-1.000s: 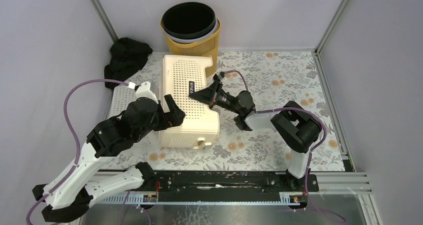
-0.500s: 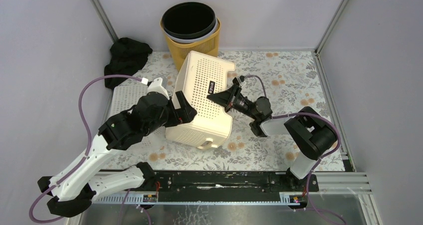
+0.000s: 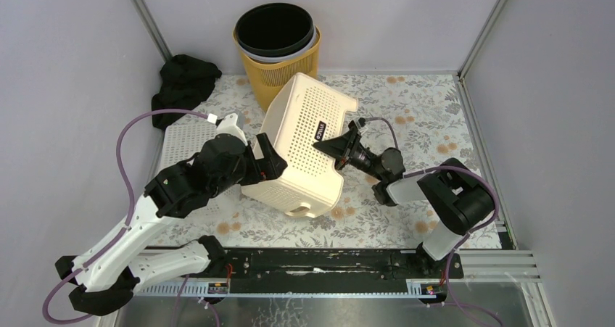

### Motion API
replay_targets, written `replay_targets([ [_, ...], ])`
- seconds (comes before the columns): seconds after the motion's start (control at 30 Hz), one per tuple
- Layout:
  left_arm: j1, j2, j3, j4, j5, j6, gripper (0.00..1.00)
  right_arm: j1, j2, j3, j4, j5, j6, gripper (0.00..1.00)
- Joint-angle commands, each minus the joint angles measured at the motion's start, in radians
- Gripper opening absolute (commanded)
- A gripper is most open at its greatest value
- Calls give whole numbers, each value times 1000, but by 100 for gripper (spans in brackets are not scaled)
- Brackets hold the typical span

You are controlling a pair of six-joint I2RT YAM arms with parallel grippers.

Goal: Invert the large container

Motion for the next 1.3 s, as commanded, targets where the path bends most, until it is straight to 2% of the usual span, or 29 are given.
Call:
replay_targets([
  [0.0, -5, -12, -11, 60, 5, -6, 100, -20, -29, -66, 65, -91, -35, 50],
  [0.43, -5, -27, -24, 65, 8, -10, 100, -82, -54, -197, 32, -130, -24, 56],
  [0.77, -6, -32, -29, 67, 11, -10, 100, -101, -58, -222, -119, -153, -69, 55],
  [1.03, -6, -32, -39, 84, 22, -6, 100, -117, -131, -233, -310, -152, -141, 51],
  [1.17, -6, -29, -43, 89, 28, -3, 100, -123, -159, -230, -366, -142, -167, 43],
  [1.27, -6, -31, -44, 90, 28, -1, 100, -126, -159, -223, -384, -142, -176, 41],
])
